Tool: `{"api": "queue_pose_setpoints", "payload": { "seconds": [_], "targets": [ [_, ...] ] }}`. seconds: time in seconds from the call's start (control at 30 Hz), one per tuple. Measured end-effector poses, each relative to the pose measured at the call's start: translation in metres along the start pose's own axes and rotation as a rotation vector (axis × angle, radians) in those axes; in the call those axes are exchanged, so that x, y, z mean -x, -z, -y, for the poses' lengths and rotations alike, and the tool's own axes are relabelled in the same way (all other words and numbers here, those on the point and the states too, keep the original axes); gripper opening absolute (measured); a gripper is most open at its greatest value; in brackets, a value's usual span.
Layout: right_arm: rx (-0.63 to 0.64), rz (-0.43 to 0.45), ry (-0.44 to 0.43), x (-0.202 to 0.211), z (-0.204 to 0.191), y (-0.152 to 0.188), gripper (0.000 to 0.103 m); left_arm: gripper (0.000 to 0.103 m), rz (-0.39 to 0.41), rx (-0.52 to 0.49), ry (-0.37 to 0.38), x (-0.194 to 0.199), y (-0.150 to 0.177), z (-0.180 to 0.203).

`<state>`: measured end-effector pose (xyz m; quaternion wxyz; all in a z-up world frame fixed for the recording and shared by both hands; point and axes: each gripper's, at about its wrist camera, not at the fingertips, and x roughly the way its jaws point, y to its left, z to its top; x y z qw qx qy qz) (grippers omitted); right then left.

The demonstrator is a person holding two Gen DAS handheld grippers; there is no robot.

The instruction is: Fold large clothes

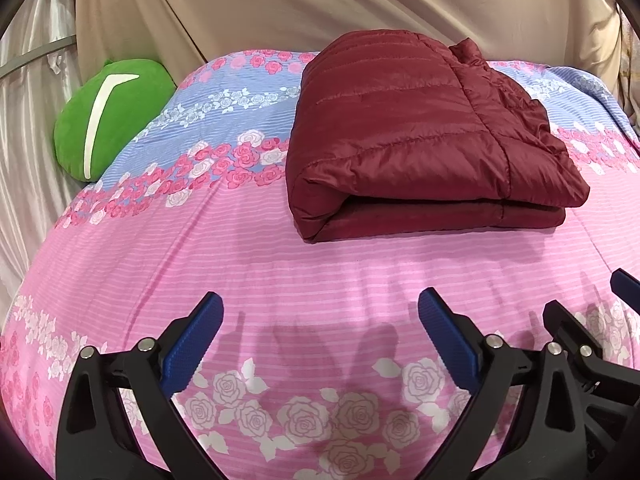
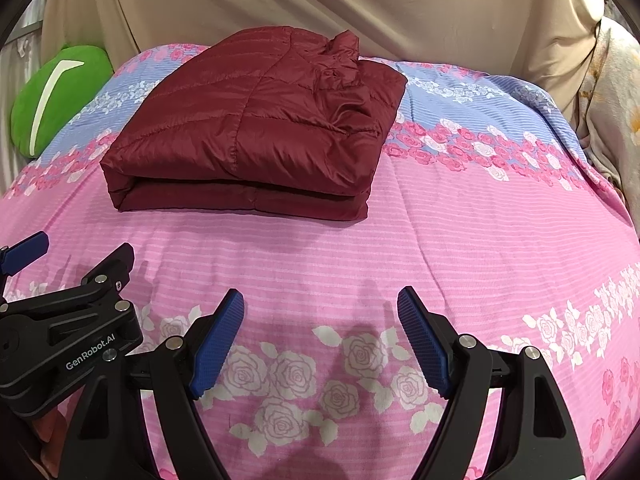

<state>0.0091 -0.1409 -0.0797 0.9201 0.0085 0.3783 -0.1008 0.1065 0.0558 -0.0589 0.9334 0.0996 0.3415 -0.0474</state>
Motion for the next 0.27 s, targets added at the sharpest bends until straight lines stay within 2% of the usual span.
{"api": "queue_pose_setpoints", "payload": {
  "seconds": [0.27],
  "targets": [
    [-0.001, 0.004, 0.011, 0.0015, -0.0025, 0.0006, 0.077, 0.091, -0.002, -0.003, 0.010, 0.0000, 0.0003, -0.0005]
  ]
}}
